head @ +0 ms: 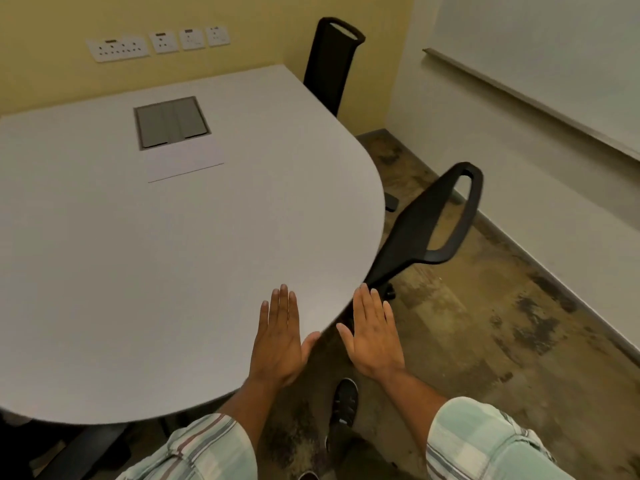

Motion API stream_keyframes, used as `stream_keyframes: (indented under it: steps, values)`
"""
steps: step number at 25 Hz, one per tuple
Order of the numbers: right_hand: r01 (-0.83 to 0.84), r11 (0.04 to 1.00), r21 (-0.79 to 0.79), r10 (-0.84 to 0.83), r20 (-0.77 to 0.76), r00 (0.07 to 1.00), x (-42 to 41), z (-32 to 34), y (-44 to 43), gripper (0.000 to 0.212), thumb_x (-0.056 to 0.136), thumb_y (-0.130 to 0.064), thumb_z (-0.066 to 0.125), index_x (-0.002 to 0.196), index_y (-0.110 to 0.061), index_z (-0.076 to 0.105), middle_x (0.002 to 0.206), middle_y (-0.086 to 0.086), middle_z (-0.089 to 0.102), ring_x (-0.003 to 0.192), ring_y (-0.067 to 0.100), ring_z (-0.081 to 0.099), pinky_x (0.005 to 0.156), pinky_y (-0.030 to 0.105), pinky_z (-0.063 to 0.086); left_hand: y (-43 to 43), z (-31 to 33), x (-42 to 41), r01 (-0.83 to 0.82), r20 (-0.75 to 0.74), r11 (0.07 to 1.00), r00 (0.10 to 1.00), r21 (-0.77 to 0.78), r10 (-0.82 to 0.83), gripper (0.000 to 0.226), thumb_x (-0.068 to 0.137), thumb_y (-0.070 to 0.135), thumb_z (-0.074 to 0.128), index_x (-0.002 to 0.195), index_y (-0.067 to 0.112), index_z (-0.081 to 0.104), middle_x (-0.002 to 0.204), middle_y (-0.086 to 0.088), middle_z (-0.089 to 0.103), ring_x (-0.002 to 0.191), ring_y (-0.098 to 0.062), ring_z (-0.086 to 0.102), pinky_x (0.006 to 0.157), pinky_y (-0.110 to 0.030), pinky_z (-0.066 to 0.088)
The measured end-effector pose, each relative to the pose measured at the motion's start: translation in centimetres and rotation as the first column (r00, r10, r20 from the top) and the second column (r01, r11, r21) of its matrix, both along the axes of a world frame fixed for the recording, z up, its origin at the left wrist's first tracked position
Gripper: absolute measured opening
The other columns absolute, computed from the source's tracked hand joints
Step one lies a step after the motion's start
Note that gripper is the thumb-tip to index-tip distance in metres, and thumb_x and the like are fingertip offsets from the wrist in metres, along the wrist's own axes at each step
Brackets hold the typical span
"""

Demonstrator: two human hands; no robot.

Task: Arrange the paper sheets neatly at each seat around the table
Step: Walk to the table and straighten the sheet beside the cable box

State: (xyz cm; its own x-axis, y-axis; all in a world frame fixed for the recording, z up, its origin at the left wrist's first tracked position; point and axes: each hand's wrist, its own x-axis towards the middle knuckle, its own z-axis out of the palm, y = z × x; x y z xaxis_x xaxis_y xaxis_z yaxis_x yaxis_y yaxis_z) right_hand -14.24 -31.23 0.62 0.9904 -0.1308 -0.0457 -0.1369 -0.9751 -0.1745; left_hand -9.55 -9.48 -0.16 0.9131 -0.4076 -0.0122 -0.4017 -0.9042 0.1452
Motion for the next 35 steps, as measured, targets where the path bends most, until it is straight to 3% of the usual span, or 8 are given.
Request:
stream_keyframes:
  steps: [4,8,13,21,28,35]
  values:
    - [0.125,0.992,-0.013,-0.125,-0.008,0.992,-5.0,0.2,-4.5,0.082,0.105,-0.064,0.015,0.165,-0.013,-0.003,0.174,0.009,-0.005,0.161,0.028,-0.004,0.129,0.053,0.015,-5.2,0.2,-2.5,0.131,-0.037,0.991,0.991,0.04,-0.129,0.095,0.101,0.077,0.01,0.165,0.01,-0.011,0.174,-0.015,-0.015,0.162,-0.033,-0.012,0.132,-0.055,0.007]
    - [0.243,0.97,-0.011,-0.243,0.002,0.97,-8.5,0.0,-10.4,0.082,0.105,-0.063,0.024,0.165,-0.011,0.003,0.174,0.011,0.002,0.161,0.029,0.003,0.127,0.055,0.019,-11.9,0.7,-3.8,0.265,-0.023,0.963,0.964,0.048,-0.264,0.095,0.103,0.075,0.013,0.166,0.005,-0.002,0.174,-0.018,-0.012,0.162,-0.034,-0.012,0.132,-0.053,0.002]
    - [0.352,0.936,0.007,-0.352,-0.003,0.936,-12.3,-0.8,-19.5,0.083,0.105,-0.064,0.024,0.165,-0.011,0.006,0.174,0.012,0.006,0.161,0.03,0.006,0.127,0.056,0.02,-22.0,0.2,-5.4,0.378,-0.035,0.92,0.926,0.106,-0.376,0.096,0.103,0.074,0.01,0.165,0.002,0.0,0.173,-0.023,-0.01,0.162,-0.038,-0.011,0.132,-0.057,0.006]
    - [0.436,0.9,0.012,-0.436,0.002,0.9,-15.4,-0.6,-37.2,0.086,0.103,-0.068,0.022,0.165,-0.01,0.005,0.174,0.012,0.003,0.161,0.03,0.003,0.127,0.055,0.018,-41.3,0.3,-7.3,0.458,-0.065,0.884,0.889,0.093,-0.453,0.096,0.101,0.075,0.004,0.164,0.004,-0.011,0.172,-0.019,-0.022,0.16,-0.032,-0.024,0.131,-0.051,-0.008]
    - [0.482,0.876,0.012,-0.481,0.072,0.874,-13.0,2.0,-51.4,0.085,0.104,-0.067,0.02,0.165,-0.01,0.003,0.175,0.012,0.002,0.161,0.029,0.001,0.128,0.055,0.016,-56.0,2.5,-4.2,0.509,-0.023,0.859,0.861,0.059,-0.508,0.096,0.102,0.073,0.013,0.165,0.002,-0.007,0.173,-0.019,-0.018,0.161,-0.032,-0.019,0.132,-0.053,-0.002]
    - [0.492,0.871,0.005,-0.488,0.13,0.863,-4.3,3.3,-62.4,0.084,0.104,-0.067,0.02,0.165,-0.013,0.002,0.175,0.011,0.001,0.161,0.028,-0.002,0.129,0.054,0.014,-68.5,3.3,5.8,0.493,0.041,0.869,0.868,0.03,-0.494,0.095,0.103,0.072,0.01,0.165,0.003,-0.009,0.173,-0.019,-0.018,0.161,-0.033,-0.02,0.132,-0.054,0.001]
